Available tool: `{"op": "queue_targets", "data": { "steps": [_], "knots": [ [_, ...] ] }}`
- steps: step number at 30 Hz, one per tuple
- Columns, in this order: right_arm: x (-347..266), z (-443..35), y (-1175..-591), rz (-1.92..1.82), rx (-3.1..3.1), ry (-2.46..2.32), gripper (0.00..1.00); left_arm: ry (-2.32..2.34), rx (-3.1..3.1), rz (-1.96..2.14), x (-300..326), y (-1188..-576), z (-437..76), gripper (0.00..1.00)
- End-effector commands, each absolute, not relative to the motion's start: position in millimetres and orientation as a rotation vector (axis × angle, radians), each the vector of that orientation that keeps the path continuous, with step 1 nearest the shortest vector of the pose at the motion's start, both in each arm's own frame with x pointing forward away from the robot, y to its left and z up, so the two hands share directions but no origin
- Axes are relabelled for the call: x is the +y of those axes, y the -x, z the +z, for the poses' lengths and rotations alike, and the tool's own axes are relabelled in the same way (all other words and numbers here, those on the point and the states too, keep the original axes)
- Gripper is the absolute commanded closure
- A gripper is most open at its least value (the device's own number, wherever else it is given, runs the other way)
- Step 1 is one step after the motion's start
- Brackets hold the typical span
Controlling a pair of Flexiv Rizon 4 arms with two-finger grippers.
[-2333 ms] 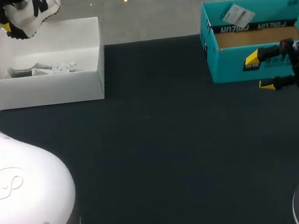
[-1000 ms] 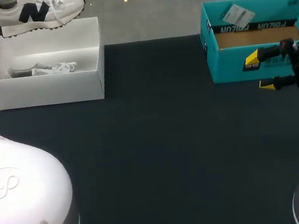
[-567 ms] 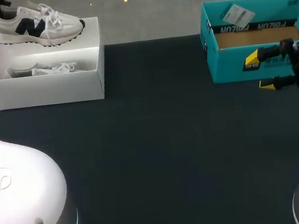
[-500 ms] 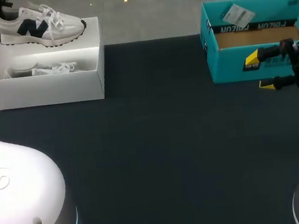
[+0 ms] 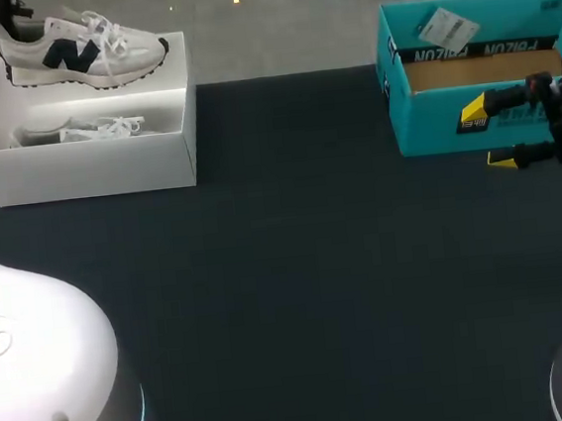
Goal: Take the shoe out of the shoebox, open the shoe tongue, remove and reinsert the insole, then place the shoe into the shoebox
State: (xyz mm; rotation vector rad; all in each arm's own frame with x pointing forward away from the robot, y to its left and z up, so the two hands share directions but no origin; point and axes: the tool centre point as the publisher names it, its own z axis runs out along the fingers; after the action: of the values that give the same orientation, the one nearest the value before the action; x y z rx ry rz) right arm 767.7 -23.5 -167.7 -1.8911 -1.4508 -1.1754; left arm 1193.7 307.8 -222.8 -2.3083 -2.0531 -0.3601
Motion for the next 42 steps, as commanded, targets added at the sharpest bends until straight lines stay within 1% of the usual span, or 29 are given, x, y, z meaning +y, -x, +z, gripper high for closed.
{"op": "queue_targets", "data": {
  "steps": [1, 5, 7, 14, 21, 34, 42],
  "knots": [
    [-22, -168, -768, -1.171, -1.451, 1.897, 0.0, 2.309, -2.052, -0.355, 308, -1195, -221, 1.0],
    [-22, -168, -768, -1.171, -1.451, 1.897, 0.0, 2.354, -2.039, -0.316, 300, -1203, -237, 1.0],
    [-22, -168, -768, -1.171, -1.451, 1.897, 0.0, 2.329, -2.058, -0.367, 299, -1211, -246, 1.0],
    [-22, -168, -768, -1.171, -1.451, 1.897, 0.0, 2.257, -2.083, -0.41, 306, -1241, -273, 1.0],
    [-22, -168, -768, -1.171, -1.451, 1.897, 0.0, 2.251, -2.058, -0.428, 312, -1257, -306, 1.0],
    [-22, -168, -768, -1.171, -1.451, 1.897, 0.0, 2.29, -2.009, -0.316, 313, -1261, -368, 1.0],
    [-22, -168, -768, -1.171, -1.451, 1.897, 0.0, 2.256, -2.016, -0.273, 316, -1255, -394, 1.0]
  ]
}}
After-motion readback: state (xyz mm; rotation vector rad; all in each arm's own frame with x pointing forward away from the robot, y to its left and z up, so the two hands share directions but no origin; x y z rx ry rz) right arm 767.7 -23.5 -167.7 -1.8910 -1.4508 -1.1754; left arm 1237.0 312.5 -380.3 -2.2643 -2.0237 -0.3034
